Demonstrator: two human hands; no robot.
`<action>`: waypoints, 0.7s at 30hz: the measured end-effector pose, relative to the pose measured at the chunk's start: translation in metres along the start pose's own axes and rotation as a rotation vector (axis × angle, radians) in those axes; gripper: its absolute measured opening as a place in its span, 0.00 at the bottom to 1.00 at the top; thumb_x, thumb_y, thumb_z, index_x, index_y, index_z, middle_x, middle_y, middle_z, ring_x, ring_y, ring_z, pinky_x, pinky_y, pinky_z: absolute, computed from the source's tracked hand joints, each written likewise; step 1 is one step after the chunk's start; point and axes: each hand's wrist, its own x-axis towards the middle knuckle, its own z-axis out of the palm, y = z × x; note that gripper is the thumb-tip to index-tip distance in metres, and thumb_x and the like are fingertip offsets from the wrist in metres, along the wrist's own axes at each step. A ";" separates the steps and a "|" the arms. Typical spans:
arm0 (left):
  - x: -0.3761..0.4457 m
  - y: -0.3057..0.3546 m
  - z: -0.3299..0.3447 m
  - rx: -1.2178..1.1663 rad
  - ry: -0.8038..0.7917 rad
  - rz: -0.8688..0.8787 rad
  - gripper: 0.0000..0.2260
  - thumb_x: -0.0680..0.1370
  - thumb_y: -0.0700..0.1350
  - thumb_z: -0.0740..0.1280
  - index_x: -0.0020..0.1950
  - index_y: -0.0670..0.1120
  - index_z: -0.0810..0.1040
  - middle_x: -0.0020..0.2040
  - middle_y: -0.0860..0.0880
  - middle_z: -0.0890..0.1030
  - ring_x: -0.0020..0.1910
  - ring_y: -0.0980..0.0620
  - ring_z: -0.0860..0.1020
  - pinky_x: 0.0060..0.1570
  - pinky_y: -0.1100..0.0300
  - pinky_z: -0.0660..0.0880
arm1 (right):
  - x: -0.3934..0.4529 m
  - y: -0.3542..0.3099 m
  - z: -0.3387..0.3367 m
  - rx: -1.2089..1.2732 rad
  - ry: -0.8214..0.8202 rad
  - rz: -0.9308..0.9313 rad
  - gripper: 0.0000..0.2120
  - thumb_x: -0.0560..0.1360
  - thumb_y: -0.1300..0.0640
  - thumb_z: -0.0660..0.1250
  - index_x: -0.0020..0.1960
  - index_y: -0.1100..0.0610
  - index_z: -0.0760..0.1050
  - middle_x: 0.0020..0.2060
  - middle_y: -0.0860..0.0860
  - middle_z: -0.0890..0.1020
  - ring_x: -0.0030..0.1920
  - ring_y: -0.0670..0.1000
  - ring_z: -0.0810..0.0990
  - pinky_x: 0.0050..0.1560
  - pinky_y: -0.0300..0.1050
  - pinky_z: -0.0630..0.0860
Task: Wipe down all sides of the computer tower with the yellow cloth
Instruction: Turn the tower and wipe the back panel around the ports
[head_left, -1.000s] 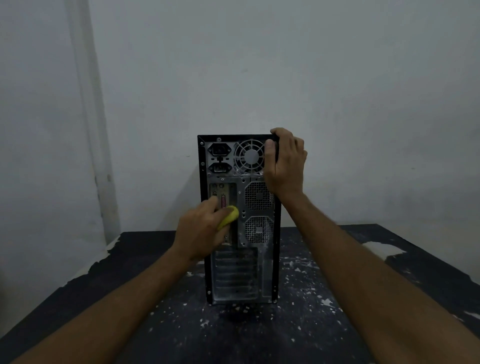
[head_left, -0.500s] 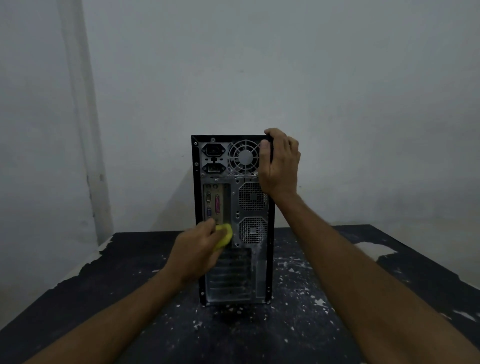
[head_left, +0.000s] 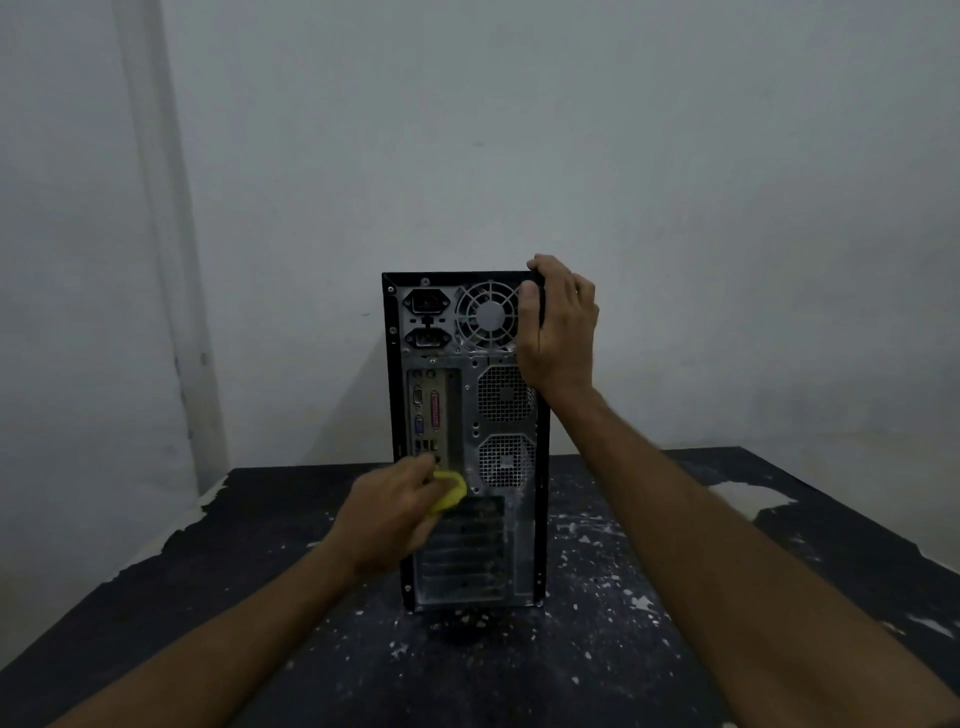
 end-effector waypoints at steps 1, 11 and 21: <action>0.010 -0.003 -0.004 -0.006 0.068 -0.058 0.15 0.72 0.46 0.79 0.56 0.46 0.82 0.44 0.48 0.75 0.34 0.51 0.74 0.29 0.61 0.65 | 0.000 0.000 0.000 0.000 0.002 -0.001 0.17 0.83 0.48 0.54 0.66 0.54 0.74 0.61 0.47 0.79 0.62 0.53 0.70 0.58 0.57 0.71; 0.055 0.010 -0.026 -0.011 0.238 -0.140 0.15 0.74 0.46 0.78 0.59 0.45 0.83 0.42 0.47 0.74 0.33 0.53 0.69 0.26 0.60 0.68 | -0.001 -0.001 -0.002 -0.032 -0.020 -0.003 0.16 0.83 0.47 0.55 0.64 0.53 0.73 0.59 0.46 0.79 0.60 0.53 0.71 0.56 0.56 0.71; 0.066 0.003 -0.026 0.014 0.199 -0.120 0.14 0.78 0.52 0.69 0.58 0.47 0.83 0.44 0.47 0.74 0.34 0.53 0.70 0.30 0.62 0.63 | 0.001 0.000 0.001 -0.047 -0.003 -0.003 0.17 0.83 0.47 0.55 0.64 0.53 0.74 0.59 0.47 0.79 0.60 0.53 0.71 0.55 0.55 0.70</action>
